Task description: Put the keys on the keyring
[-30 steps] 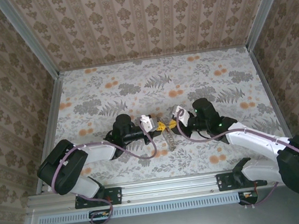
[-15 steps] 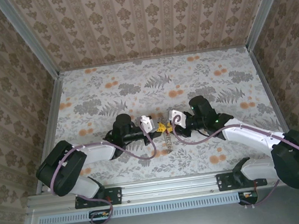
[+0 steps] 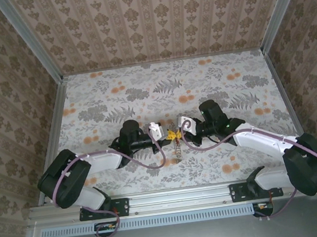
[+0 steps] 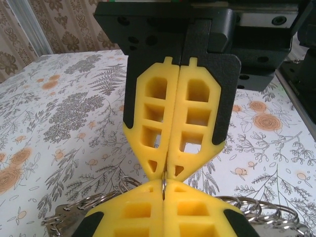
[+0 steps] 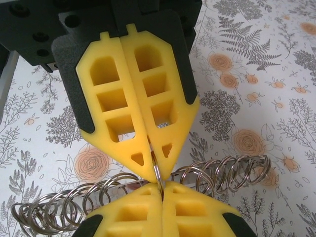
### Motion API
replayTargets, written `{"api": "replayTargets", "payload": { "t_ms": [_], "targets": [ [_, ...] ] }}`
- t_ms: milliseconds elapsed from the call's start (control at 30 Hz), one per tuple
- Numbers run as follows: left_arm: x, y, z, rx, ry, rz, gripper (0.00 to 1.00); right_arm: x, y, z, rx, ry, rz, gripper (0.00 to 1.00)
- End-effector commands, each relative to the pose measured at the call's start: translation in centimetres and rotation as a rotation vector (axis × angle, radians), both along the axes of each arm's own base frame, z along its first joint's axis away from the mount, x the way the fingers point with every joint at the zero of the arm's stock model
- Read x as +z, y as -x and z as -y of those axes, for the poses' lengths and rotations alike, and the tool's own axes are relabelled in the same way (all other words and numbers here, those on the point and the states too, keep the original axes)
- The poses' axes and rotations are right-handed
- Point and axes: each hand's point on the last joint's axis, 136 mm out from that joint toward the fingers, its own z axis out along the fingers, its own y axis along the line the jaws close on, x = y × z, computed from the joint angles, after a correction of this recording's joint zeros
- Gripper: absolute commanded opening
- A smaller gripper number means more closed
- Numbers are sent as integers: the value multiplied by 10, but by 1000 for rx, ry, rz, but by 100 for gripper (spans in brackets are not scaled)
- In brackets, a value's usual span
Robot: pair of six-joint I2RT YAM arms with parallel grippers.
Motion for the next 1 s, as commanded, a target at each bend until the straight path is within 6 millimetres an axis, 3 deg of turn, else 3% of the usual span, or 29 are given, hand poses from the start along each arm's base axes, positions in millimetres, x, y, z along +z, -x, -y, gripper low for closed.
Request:
{"api": "replayTargets", "payload": {
  "t_ms": [0,267,667,967],
  "targets": [
    [16,-2,1,-11,1,60,8,13,0,-1,25,16,12,1],
    [2,2,-5,-46,-156,38,23,15,3,4,14,102,23,0],
    [10,-1,-2,-52,-164,48,26,27,3,-2,8,78,41,0],
    [15,-3,1,-53,-152,53,24,32,4,-6,8,47,38,0]
  ]
}}
